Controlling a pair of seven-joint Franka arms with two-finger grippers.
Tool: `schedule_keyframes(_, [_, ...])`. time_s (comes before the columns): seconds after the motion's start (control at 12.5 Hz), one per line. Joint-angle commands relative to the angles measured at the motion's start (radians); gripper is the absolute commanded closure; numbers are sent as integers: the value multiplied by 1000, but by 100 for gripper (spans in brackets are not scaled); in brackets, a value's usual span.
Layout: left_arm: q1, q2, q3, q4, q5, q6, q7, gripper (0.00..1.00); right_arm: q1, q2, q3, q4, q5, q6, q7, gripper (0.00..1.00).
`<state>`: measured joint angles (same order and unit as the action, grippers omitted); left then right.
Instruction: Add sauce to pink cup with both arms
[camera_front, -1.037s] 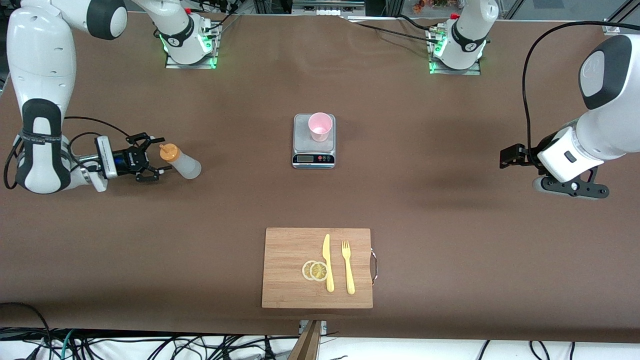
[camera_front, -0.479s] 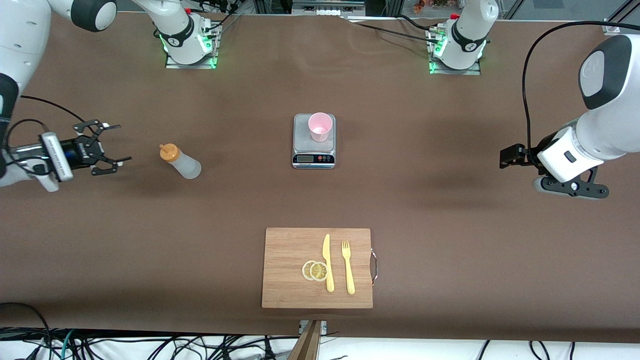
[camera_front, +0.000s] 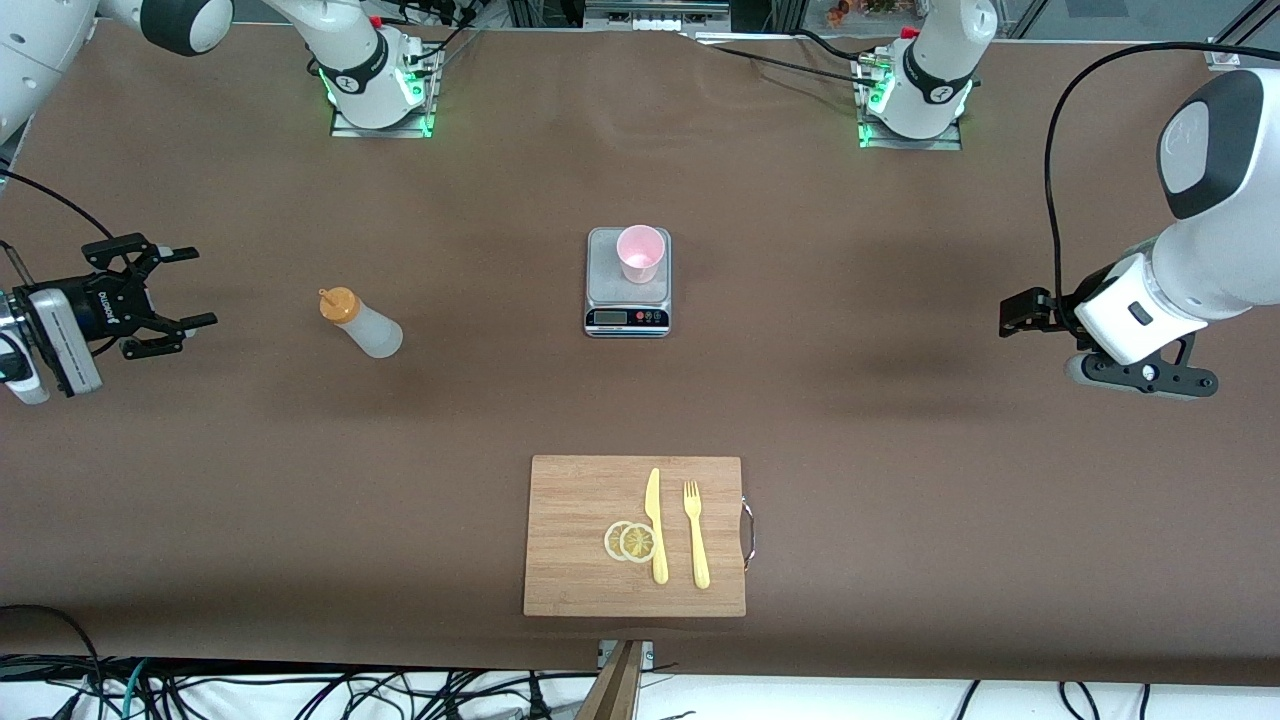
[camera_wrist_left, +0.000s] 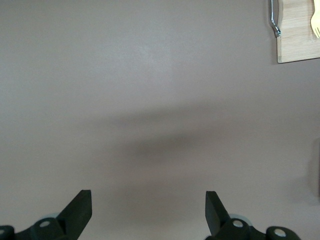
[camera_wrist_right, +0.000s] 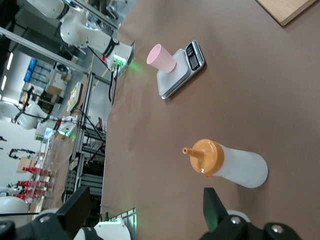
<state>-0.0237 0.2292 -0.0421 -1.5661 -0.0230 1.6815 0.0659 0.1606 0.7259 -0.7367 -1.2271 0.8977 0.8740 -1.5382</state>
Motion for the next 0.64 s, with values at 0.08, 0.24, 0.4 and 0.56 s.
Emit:
schedule_keyframes(0.08, [-5,7,4,24,8,-20,15,0,160,-52,-143,6,-36,23,163,0])
schedule_keyframes(0.24, [-4,7,4,24,8,-20,15,0,184,-104,-117,-3,-113,65,287,0])
schedule_keyframes(0.4, [-5,7,4,24,8,-22,15,0,178,-248,55,-55,-329,115,506,0])
schedule_keyframes(0.56, [-5,7,4,24,8,-22,15,0,160,-368,237,-89,-588,141,648,0])
